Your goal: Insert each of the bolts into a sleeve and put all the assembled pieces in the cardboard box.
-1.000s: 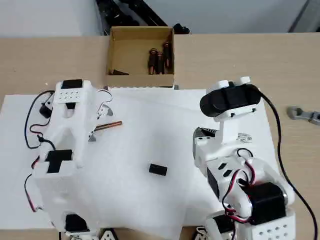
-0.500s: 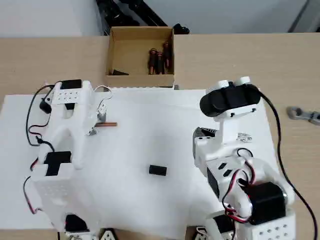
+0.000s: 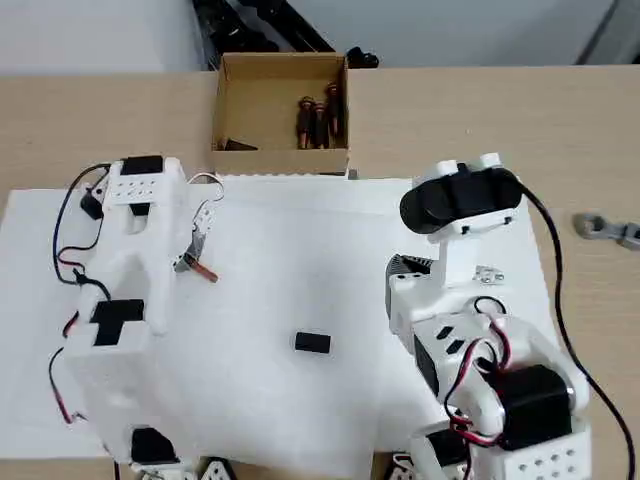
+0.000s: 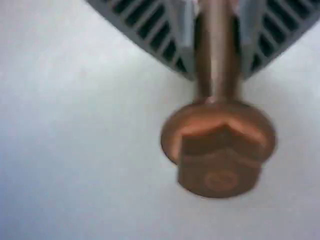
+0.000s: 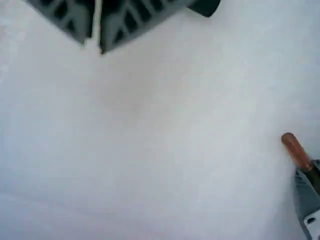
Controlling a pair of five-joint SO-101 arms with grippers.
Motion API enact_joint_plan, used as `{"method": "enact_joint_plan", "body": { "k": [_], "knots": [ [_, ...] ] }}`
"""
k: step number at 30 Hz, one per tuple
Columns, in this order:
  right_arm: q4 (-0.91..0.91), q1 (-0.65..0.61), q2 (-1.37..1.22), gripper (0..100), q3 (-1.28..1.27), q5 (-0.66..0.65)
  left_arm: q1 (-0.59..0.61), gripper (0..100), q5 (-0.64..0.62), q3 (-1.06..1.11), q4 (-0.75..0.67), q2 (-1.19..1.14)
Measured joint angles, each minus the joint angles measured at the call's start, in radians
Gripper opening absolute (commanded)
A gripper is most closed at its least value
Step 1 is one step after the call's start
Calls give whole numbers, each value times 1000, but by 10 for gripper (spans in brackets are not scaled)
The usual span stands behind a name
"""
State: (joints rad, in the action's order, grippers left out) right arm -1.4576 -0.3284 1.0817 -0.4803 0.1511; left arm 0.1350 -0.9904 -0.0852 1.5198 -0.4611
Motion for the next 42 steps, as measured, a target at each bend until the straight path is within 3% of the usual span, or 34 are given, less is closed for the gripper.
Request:
{"method": "enact_joint_plan", "body": {
  "k": [4,13,19,23,27,35,42],
  "knots": [
    [-32,2,0,4,0,0,-29,6,135,-152,178,-5],
    [-87,2,0,4,0,58,-52,6,542,-433,207,140],
    [-87,5,-15,4,0,58,-71,6,1013,-552,212,287],
    [-87,0,-121,4,0,61,-71,6,1134,-555,213,397],
    [-89,-52,-261,4,11,61,-71,6,1175,-499,215,540],
    [-94,-255,-525,6,101,109,-101,6,1126,-331,215,908],
    [-192,-417,-680,5,104,-146,-104,6,1126,-104,215,1183]
  ]
}}
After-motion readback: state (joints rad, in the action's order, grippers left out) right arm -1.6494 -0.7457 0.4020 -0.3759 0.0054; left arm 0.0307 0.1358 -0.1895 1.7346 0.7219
